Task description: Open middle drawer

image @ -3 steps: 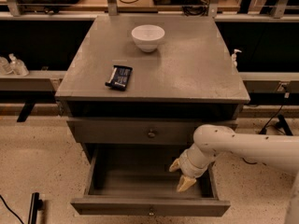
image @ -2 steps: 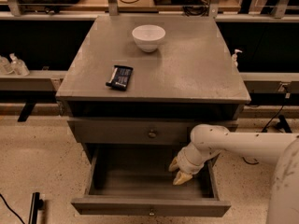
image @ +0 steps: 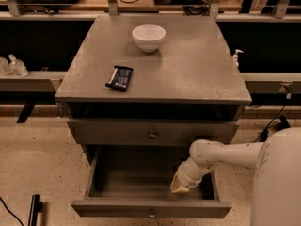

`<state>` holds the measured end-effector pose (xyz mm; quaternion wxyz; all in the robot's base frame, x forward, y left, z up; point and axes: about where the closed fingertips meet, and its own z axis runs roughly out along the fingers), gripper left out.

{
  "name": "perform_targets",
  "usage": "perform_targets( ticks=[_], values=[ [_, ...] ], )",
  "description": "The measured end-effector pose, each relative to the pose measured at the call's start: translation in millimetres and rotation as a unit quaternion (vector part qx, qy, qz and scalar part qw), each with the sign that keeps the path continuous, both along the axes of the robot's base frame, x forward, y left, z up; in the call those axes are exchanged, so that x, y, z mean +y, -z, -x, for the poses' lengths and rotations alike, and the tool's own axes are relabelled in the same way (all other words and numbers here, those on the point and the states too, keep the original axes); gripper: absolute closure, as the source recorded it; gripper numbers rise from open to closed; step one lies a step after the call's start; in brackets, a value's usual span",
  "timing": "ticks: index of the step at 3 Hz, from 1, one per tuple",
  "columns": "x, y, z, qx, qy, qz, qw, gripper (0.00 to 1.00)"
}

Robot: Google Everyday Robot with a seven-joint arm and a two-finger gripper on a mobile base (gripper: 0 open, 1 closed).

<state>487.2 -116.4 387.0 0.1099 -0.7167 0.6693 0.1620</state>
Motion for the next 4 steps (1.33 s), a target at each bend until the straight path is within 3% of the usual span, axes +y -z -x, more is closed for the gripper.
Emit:
perform_targets(
  ticks=[1,2,3,4],
  values=[
    [7,16,25,0.045,-0.004,-0.014,0.9989,1.00],
    [17,1,52,0.081,-0.069,-0.028,0.9939,1.00],
    [17,1,52,0.081,-0.069,-0.028,0.9939,1.00],
    [13,-3,65,0.096,-0.078,-0.042,0.9915,1.00]
  ],
)
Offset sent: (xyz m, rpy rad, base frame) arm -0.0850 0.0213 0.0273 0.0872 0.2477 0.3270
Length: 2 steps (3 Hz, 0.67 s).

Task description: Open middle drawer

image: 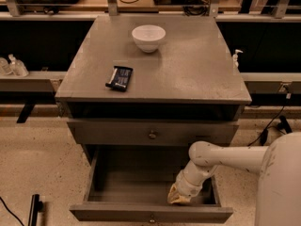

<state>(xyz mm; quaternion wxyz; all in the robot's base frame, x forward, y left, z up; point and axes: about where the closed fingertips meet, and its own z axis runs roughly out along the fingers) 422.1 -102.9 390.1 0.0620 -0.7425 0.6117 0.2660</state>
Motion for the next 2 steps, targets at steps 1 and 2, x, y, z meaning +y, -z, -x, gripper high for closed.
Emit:
perform_targets(
  ticks=[1,2],
  values=[
    [-3.3,-4.1,6.5,0.002,-0.003,-0.010,0.9999,1.00],
    [-3.3,-4.1,6.5,0.002,-0.003,-0.010,0.9999,1.00]
  ],
)
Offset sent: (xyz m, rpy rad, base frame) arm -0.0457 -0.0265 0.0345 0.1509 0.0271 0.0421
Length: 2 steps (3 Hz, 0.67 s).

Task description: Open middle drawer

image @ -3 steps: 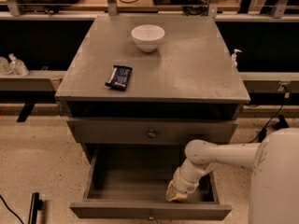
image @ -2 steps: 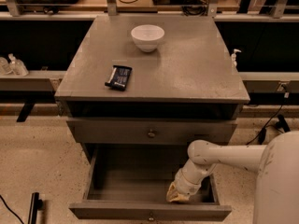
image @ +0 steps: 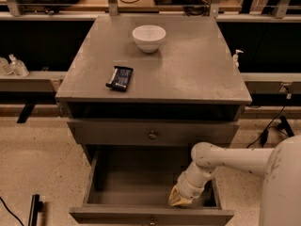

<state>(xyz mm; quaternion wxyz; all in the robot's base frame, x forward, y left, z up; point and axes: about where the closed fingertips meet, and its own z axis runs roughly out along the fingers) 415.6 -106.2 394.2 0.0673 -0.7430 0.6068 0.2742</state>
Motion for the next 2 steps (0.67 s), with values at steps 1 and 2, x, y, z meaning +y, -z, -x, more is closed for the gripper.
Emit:
perform_targets(
  ticks=[1,2],
  values=[
    [5,9,-11,0.009,0.003,0.001,1.0000,1.00],
    [11,25,-32,0.002,0.014,0.007,0.9999,1.00]
  ],
)
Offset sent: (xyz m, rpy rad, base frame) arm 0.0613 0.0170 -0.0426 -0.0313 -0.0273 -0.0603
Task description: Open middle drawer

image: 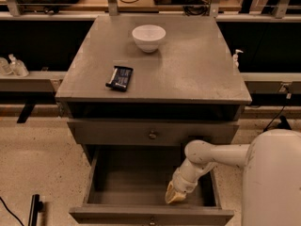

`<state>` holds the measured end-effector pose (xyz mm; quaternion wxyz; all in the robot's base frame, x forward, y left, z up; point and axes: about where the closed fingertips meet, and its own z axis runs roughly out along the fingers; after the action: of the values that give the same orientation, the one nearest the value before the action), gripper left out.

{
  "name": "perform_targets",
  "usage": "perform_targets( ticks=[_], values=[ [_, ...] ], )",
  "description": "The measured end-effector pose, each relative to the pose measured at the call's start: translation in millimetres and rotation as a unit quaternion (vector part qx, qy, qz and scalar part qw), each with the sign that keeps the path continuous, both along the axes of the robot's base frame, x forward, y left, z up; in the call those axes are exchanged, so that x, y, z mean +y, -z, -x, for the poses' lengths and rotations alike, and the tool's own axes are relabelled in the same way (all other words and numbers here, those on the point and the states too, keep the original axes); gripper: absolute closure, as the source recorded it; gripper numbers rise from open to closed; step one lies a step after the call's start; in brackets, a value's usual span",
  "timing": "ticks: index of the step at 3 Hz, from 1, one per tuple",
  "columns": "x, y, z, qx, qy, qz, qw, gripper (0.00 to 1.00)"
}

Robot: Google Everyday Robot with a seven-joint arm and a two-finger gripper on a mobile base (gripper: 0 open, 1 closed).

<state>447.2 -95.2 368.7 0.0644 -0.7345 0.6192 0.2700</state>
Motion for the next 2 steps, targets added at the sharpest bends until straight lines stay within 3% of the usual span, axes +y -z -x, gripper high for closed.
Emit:
perform_targets(
  ticks=[1,2],
  values=[
    [7,3,-7,-0.009,0.007,-0.002,0.9999,1.00],
    [24,2,7,0.003,0.000,-0.004,1.0000,1.00]
  ],
)
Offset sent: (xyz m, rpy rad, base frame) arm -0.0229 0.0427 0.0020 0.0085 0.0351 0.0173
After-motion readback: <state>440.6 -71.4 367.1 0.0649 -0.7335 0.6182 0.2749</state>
